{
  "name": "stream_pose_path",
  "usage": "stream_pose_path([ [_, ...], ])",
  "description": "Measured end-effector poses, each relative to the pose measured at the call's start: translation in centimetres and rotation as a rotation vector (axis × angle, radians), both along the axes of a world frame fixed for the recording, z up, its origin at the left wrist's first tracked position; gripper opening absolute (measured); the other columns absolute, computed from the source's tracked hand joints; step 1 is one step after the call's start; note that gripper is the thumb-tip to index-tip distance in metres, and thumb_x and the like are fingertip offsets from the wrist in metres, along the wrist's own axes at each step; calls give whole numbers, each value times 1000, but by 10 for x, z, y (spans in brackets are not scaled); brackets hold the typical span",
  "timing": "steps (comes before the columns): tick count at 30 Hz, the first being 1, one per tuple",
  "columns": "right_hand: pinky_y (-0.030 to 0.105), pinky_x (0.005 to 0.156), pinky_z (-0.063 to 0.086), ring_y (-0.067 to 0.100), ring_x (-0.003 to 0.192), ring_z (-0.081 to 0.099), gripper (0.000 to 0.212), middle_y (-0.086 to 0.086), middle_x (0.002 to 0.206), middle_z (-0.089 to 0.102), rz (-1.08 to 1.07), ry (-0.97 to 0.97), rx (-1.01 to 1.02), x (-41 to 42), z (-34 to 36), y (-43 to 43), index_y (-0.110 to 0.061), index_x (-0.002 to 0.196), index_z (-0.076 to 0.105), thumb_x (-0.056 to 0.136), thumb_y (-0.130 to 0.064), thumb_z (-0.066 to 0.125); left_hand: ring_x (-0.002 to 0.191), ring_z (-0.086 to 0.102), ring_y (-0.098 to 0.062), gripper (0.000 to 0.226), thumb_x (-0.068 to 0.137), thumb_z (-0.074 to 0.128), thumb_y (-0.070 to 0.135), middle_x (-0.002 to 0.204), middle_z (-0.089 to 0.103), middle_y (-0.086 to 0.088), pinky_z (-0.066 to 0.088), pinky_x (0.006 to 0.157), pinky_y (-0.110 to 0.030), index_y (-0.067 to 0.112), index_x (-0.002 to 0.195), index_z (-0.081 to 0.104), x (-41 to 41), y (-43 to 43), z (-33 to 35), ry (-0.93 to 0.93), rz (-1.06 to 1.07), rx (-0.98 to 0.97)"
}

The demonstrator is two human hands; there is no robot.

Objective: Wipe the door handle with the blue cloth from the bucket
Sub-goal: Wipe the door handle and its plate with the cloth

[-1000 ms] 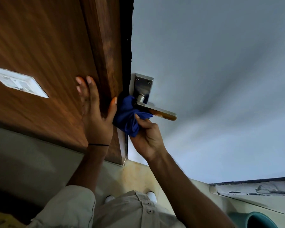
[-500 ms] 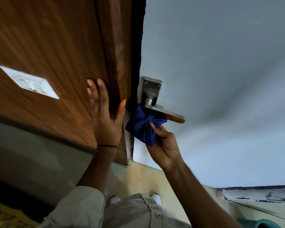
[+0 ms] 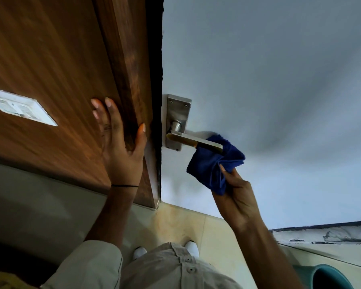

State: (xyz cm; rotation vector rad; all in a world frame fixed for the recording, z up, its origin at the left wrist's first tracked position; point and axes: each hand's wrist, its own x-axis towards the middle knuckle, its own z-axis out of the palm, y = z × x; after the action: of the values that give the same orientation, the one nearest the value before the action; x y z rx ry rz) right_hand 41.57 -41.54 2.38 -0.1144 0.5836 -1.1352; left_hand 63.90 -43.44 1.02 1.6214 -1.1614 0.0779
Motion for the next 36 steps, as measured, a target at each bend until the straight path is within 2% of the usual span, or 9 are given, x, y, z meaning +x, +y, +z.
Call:
stream_pose_path([
  [3,34,86,59,21,105,71,37,8,118,72,5,249,-66,-4,10,3,-13,122,64,92,2,49,150,14,-37,74,96,62,28,158,14,-29,28,119,-51,-1,150,21,0,0,0,-3,-6,-12],
  [7,31,70,45,23,80,58,42,8,95,66,-8,1258,-476,13,24,-7,-23,119,61,95,5,41,149,14,-39,73,96,62,26,157,14,-32,25,121,-49,-4,149,23,0,-1,1,-7,-12,-27],
  [9,25,76,42,25,92,60,53,8,122,62,63,1666,-670,21,25,-12,-19,134,55,91,10,44,149,15,-40,73,96,63,26,157,15,-32,26,121,-50,-4,149,23,-1,-2,0,-3,-10,-34],
  [11,19,82,38,26,110,59,68,3,146,48,110,1835,-707,28,27,-10,-18,144,46,85,17,47,149,16,-39,73,96,63,26,157,15,-31,30,118,-52,-3,149,23,-2,-1,0,4,-3,-34],
  [17,31,85,49,34,126,53,95,4,157,35,69,2040,-798,26,17,6,-21,150,39,69,27,47,149,17,-39,72,96,61,27,158,16,-30,38,113,-52,-3,149,24,-5,-3,1,14,19,-39],
  [21,49,107,44,36,135,44,78,11,139,55,-34,2116,-875,50,18,-6,-10,139,53,67,21,44,149,15,-39,71,97,60,27,158,16,-30,37,114,-50,-3,150,23,-8,-4,2,32,39,-32],
  [24,46,111,37,33,128,50,70,10,129,61,-11,2130,-987,55,16,-18,-11,135,56,71,16,48,149,15,-39,71,97,60,27,158,16,-31,32,119,-45,-4,149,22,-9,-3,3,31,27,-22],
  [31,39,91,54,26,120,56,83,3,134,59,-15,2058,-985,6,12,-11,-15,137,56,66,28,51,150,14,-38,73,96,62,25,159,15,-29,32,117,-50,-2,150,22,-5,-3,2,38,6,-31],
  [36,44,99,49,31,122,55,67,8,128,64,8,2057,-1085,51,12,-26,-11,133,59,73,18,53,149,15,-42,72,96,62,26,157,17,-32,31,118,-51,-5,149,23,-5,-5,0,22,16,-42],
])
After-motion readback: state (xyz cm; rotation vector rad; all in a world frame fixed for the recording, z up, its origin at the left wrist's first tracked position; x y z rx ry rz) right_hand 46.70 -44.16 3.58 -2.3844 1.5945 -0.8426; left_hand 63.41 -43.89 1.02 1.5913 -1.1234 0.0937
